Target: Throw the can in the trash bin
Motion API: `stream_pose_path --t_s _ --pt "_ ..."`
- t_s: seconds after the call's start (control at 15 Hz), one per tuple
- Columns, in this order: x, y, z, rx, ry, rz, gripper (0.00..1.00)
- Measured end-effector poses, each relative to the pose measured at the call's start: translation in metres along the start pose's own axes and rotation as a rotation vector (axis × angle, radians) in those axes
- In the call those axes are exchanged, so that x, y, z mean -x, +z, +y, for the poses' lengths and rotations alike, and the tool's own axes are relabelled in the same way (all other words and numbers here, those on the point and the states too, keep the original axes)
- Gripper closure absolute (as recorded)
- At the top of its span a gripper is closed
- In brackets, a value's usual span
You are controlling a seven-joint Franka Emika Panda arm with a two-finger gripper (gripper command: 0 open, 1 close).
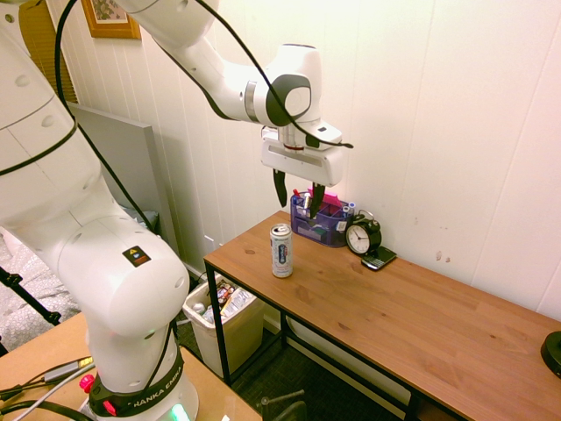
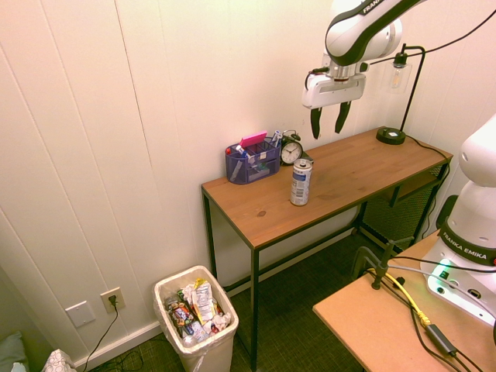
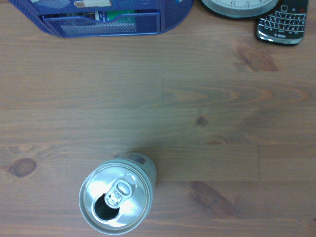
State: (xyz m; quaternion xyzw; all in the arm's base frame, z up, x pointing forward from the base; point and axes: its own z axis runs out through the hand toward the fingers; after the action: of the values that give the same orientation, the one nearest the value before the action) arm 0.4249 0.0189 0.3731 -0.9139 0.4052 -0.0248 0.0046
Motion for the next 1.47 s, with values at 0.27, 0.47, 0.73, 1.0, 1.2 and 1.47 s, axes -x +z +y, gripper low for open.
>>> stream_pose_path --t_s 0.27,0.47,0.73,1.0,1.2,1.47 --pt "-0.003 -0.001 0.001 -0.006 -0.004 0.001 0.0" --pt "0.008 0.005 -0.015 -0.003 -0.039 -0.016 0.0" --pt "0.017 0.052 -0.036 0.031 -0.071 -0.077 0.0" --pt "0.02 0.085 -0.056 0.042 -0.088 -0.124 0.0" --pt "0.022 0.101 -0.065 0.052 -0.096 -0.14 0.0" --pt "0.017 0.109 -0.066 0.056 -0.092 -0.142 1.0"
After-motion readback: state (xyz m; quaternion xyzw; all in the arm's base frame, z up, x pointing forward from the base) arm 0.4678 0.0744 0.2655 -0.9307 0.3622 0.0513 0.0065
